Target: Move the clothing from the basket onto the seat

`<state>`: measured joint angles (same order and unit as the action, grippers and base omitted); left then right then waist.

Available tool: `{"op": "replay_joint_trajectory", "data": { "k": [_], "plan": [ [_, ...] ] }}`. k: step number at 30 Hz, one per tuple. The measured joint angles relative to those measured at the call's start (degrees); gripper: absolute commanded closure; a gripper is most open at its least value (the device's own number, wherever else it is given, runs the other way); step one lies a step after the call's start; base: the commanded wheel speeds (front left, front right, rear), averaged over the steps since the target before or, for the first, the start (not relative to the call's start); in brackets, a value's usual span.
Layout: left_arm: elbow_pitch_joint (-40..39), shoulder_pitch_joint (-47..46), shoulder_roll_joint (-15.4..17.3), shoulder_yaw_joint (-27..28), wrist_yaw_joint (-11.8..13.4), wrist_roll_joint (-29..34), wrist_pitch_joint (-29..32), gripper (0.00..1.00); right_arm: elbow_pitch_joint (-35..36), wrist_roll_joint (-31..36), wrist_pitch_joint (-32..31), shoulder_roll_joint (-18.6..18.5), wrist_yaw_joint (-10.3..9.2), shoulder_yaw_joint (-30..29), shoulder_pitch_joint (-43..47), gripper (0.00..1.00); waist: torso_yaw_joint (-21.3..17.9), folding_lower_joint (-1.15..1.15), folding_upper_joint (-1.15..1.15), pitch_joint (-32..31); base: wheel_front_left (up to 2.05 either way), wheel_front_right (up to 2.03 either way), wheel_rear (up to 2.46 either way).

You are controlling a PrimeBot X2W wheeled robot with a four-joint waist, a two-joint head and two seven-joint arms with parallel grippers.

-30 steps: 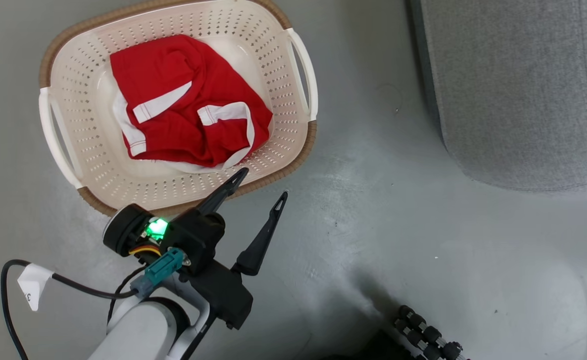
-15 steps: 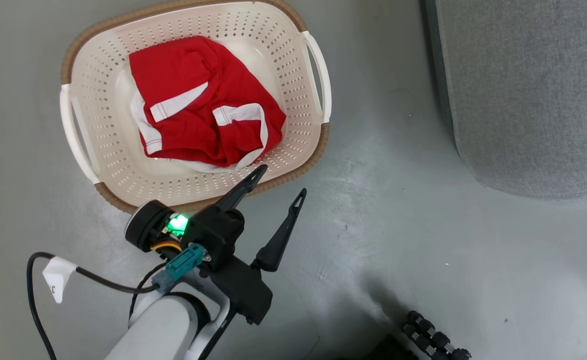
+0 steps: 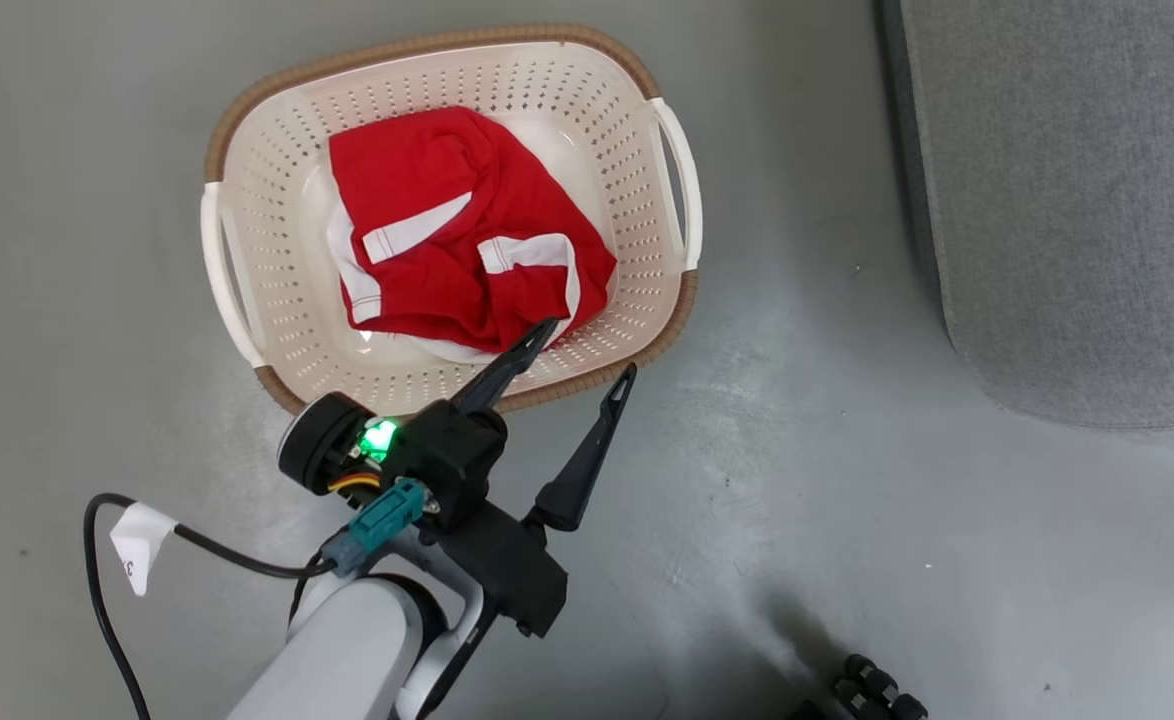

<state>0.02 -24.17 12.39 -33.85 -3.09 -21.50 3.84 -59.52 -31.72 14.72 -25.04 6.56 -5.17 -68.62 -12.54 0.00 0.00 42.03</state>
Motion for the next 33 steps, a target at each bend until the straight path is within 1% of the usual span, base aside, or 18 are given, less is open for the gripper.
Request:
{"op": "replay_joint_trajectory", "data": {
  "k": [1, 2, 6, 7, 14, 16, 20, 28, 33],
  "plan": [
    [0.11, 0.02, 0.02, 0.11, 0.01, -0.03, -0.2, 0.0, -0.13, 0.0, 0.0, -0.3, -0.01, -0.33, 0.08, 0.21, 0.4, 0.0, 0.0, -0.37, 0.0, 0.0, 0.0],
    [0.25, 0.01, -0.01, 0.11, 0.0, -0.04, -0.49, 0.0, -0.25, -0.01, 0.0, -0.33, 0.0, -0.55, 0.19, 0.0, 0.55, 0.0, 0.0, -0.52, 0.0, 0.0, 0.0],
    [1.44, 0.0, -0.3, 0.0, -0.04, -0.2, -0.92, 0.0, -1.25, -0.02, 0.0, -0.08, 0.0, -1.26, 1.77, 0.0, 0.97, 0.0, 0.0, -1.22, 0.0, 0.0, 0.0],
    [1.64, -0.01, -0.32, 0.02, -0.41, -0.21, -1.04, 0.0, -1.49, -0.02, 0.0, 0.24, 0.0, -1.38, 2.35, 0.0, 1.01, 0.0, 0.0, -1.45, 0.0, 0.0, 0.0],
    [4.47, -0.16, -1.32, -0.01, -0.56, -0.7, -2.56, 0.0, -1.63, 1.1, 0.0, 3.47, 0.03, -0.9, 7.13, 0.0, 0.89, 0.0, 0.0, -4.04, 0.0, 0.0, 0.0],
    [5.65, -0.16, -1.66, -0.03, -0.99, -1.26, -3.02, 0.0, -1.49, 1.71, -0.01, 4.04, 0.11, -0.48, 8.75, 0.0, 0.84, 0.0, 0.0, -5.0, 0.0, 0.0, 0.0],
    [8.11, -0.07, -2.61, 0.24, -0.99, -3.0, -4.05, 0.0, -1.13, 2.88, -0.01, 5.84, 0.26, 0.52, 13.06, 0.0, 0.83, 0.0, 0.0, -7.34, 0.0, 0.0, 0.0],
    [11.89, 0.17, -4.74, 1.51, -0.94, -4.37, -6.79, 0.0, 2.35, 3.6, -0.01, 8.34, 0.34, 1.19, 19.04, 0.0, 1.36, -0.01, -0.01, -12.29, 0.0, 0.0, 0.0],
    [14.93, 1.51, -6.47, 2.49, -0.86, -6.6, -8.9, 0.0, 5.53, 4.71, -0.02, 9.72, 0.49, 2.08, 24.91, 0.0, 2.58, -0.01, -0.01, -16.01, 0.0, 0.0, 0.0]
  ]
}}
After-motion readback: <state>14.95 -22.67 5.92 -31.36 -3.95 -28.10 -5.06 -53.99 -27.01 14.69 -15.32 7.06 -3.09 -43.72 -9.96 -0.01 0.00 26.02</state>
